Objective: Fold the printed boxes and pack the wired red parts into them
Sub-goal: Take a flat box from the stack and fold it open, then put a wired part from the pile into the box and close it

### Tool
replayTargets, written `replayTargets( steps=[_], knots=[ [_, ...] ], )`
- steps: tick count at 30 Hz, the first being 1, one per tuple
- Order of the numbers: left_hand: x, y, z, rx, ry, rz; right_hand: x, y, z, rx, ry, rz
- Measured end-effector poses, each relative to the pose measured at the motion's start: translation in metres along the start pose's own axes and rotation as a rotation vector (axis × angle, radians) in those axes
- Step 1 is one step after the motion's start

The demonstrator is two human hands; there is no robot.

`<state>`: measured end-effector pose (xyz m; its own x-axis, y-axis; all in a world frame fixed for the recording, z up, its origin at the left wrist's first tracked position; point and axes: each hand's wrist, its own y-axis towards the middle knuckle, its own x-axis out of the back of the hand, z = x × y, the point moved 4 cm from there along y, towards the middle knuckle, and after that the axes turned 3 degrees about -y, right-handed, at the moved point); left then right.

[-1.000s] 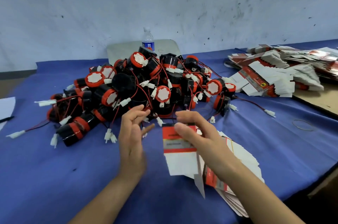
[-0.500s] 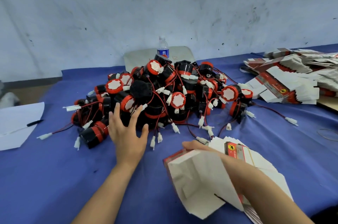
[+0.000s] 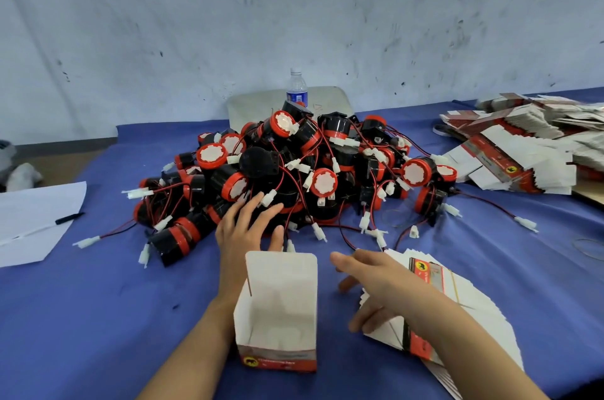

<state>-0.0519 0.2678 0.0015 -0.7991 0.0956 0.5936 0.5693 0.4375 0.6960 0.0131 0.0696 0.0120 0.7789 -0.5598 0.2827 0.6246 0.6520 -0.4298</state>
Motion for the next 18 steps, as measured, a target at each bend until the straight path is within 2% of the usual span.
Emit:
replayTargets(
  steps=[2,6,10,12,15,18],
  knots=[
    [-0.003,0.001,-0.002,-0.025,-0.014,0.047,0.004,-0.001,0.003,0.053,0.027,-0.058],
    [-0.003,0.0,0.0,0.05,-0.124,0.116,0.004,-0.005,0.008,0.148,0.093,-0.118],
    [0.003,0.0,-0.003,0.168,-0.62,0.077,0.003,-0.007,0.011,0.2,0.198,-0.134],
    [0.002,0.001,-0.008,0.296,-0.833,0.111,0.003,-0.007,0.012,0.213,0.311,-0.138],
    [-0.003,0.0,-0.011,0.474,-1.046,0.259,0.002,-0.001,0.013,0.245,0.554,-0.137],
    [-0.017,-0.009,-0.022,0.646,-1.125,0.53,-0.004,0.009,0.012,0.258,0.646,-0.12]
  ],
)
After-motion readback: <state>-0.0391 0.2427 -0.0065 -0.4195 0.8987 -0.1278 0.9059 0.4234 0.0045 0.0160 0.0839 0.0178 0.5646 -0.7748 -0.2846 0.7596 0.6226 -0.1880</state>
